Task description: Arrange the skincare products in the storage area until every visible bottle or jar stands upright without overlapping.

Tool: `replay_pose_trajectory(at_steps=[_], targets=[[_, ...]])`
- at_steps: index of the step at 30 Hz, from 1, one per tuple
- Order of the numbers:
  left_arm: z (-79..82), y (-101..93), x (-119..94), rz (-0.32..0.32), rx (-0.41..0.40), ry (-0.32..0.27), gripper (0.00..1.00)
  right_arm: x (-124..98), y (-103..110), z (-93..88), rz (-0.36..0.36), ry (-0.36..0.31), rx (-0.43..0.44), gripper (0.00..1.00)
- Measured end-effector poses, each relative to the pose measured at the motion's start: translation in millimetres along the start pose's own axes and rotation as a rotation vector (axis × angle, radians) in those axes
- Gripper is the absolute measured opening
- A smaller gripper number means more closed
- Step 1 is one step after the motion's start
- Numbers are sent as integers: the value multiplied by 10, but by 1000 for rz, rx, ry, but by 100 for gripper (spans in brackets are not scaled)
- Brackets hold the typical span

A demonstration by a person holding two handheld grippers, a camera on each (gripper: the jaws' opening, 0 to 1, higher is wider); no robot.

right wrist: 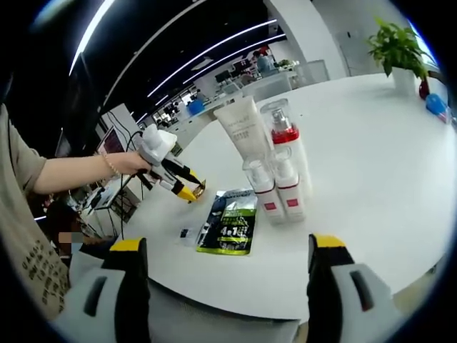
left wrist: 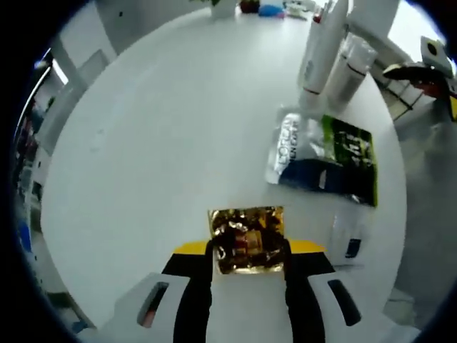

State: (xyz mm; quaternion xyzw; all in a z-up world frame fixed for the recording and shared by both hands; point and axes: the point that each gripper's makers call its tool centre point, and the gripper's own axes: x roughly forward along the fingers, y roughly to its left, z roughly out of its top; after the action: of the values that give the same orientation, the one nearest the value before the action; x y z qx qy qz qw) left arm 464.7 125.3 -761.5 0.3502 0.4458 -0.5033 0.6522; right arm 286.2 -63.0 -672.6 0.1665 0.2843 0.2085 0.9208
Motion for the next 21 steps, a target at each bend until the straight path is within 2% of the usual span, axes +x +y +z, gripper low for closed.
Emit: replay_pose_trajectory(at_steps=[5,10,21], targets=[[21,-92,11,-13,44,11,36,-4,-4,6,-1,-6,-2,93],[34,-207,43,-28,131,39,36,-10,-2,12,-3,-10,-1,93],[54,-346,120,-66,180,59,36,-13,-13,15,-6,-12,2,93]])
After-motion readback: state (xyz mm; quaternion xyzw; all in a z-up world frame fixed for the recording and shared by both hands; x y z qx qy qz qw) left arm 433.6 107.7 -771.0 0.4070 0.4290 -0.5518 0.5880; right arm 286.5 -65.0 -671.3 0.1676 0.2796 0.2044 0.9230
